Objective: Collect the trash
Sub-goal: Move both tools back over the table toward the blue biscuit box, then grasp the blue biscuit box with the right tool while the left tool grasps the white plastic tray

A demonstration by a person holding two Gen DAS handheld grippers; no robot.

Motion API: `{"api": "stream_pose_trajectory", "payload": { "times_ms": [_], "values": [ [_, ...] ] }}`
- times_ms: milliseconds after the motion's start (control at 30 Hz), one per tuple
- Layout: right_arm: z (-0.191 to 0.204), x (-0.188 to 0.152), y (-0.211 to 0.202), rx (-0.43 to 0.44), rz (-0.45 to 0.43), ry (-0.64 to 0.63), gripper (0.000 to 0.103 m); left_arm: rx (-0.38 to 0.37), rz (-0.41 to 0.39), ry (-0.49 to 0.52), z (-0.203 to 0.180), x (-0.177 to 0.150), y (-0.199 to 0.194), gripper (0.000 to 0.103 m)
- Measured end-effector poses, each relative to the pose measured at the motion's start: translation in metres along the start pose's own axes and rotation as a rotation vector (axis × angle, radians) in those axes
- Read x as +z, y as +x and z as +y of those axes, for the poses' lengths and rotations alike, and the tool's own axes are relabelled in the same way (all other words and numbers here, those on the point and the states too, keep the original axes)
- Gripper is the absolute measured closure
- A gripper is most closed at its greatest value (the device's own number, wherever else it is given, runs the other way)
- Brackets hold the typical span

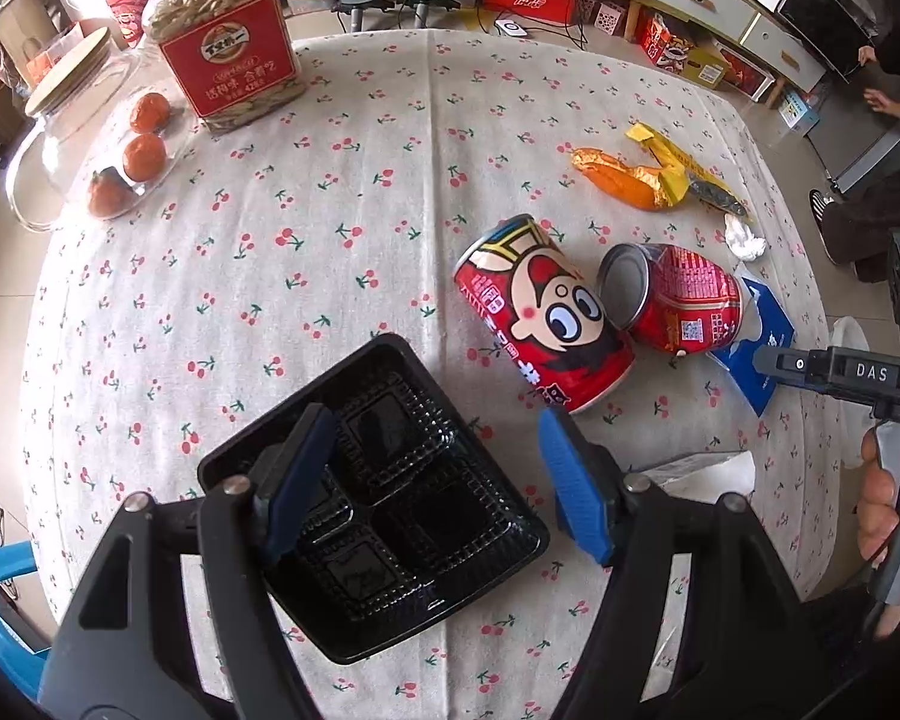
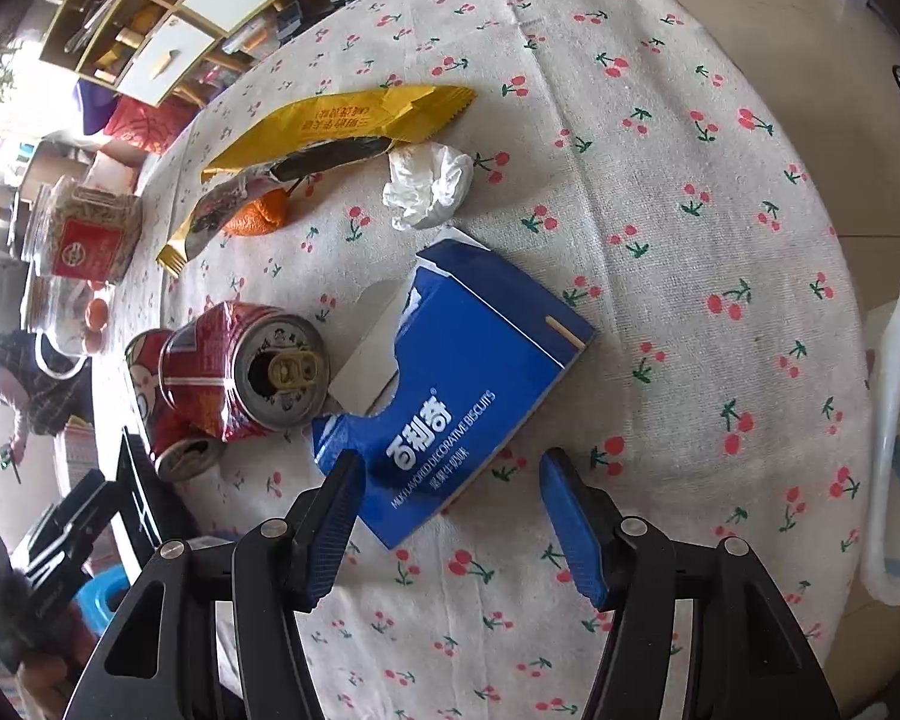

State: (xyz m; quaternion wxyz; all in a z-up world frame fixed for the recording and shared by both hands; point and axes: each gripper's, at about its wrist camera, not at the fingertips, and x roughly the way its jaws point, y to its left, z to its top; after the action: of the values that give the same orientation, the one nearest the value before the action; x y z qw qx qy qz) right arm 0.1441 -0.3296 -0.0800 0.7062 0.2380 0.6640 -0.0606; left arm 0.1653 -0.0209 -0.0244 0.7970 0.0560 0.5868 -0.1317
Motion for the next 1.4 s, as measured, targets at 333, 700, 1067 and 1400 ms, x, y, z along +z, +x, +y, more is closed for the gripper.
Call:
{"api": "stream_pose_trajectory", "payload": {
  "times_ms": [333,700,1067,1400],
  "values": [
    [0.034,0.01,0.01,-0.09,-0.031,-0.131,0.068,-0.061,0.019,0.135,-0.031,-0.009,-0.002,0.031],
    [0.039,0.017,0.0,-0.07,-0.049,-0.214,0.089,0.005,-0.004,0.576,-0.074,-0.039,-0.017,0.031],
    [0.029,0.024,0.009,-0.022,-0.016,-0.199,0.06,0.025,0.043,0.704,-0.107,-0.05,0.012,0.054],
    [0.04,0.024,0.012,-0.034,-0.027,-0.206,0.059,-0.045,0.043,0.648,-0.112,-0.054,0.006,0.073]
  ]
}}
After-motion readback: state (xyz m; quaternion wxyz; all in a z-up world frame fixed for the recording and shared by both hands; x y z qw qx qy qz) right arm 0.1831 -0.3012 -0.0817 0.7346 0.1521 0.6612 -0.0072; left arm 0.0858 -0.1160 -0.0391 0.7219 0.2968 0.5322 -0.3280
